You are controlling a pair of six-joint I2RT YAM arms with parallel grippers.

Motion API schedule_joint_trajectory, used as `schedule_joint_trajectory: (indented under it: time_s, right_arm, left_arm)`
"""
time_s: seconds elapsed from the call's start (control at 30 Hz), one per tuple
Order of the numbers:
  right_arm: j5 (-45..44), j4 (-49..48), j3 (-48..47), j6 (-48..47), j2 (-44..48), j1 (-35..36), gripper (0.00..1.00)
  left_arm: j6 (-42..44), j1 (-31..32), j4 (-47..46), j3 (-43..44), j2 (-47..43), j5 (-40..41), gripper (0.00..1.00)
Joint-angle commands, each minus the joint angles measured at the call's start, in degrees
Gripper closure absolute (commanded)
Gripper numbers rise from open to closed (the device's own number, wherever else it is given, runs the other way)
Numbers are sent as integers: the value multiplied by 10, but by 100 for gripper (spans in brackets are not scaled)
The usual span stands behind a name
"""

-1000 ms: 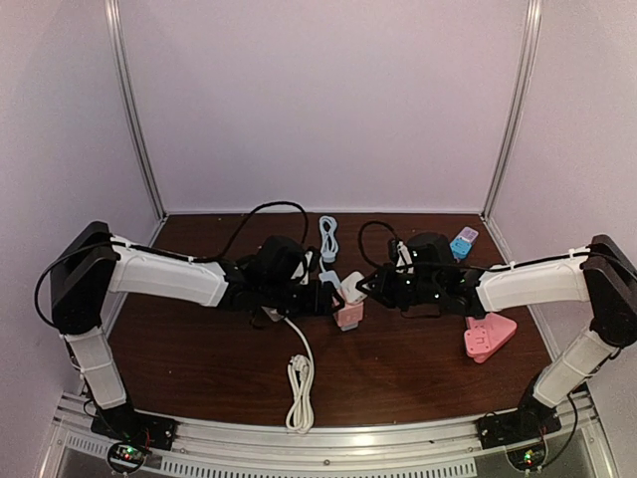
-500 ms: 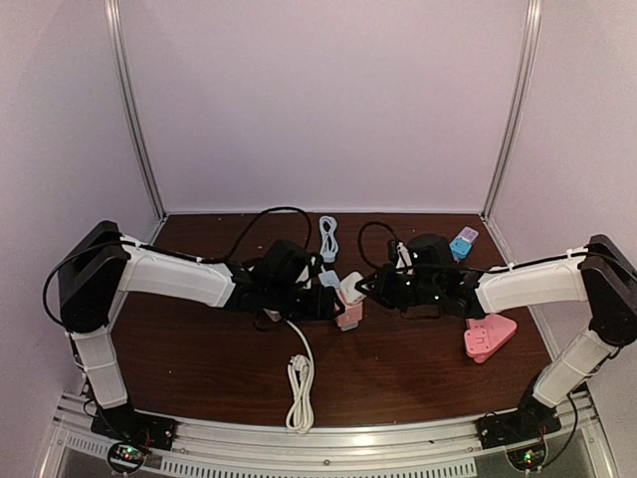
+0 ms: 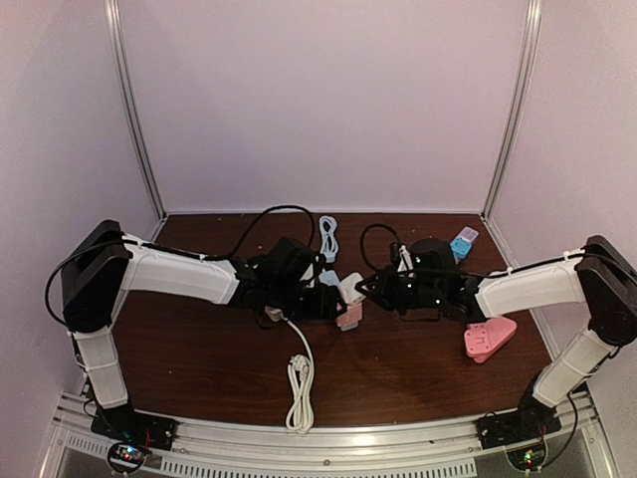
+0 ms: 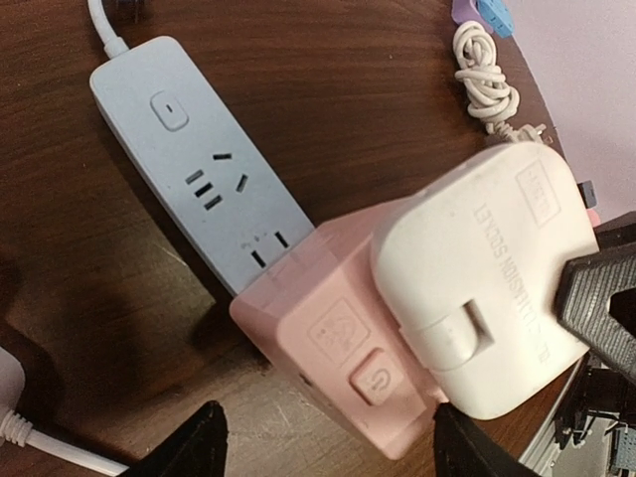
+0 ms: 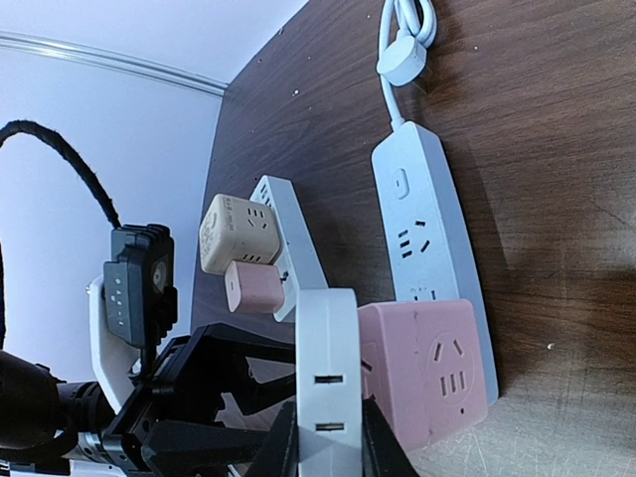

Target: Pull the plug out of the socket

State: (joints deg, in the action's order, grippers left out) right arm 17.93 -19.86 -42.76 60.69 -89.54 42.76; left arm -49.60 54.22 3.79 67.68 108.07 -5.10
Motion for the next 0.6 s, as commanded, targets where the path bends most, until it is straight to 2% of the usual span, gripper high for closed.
schedule_joint_trajectory:
  time_s: [0.0,0.57]
  right_arm:
    - [31,9,31,33,-17,7,100]
    - [48,-53,64,64,-3,1,100]
  left_arm:
    - [7,0,40,4,25,29,28]
    - [-13,-7,94,24,31,91,28]
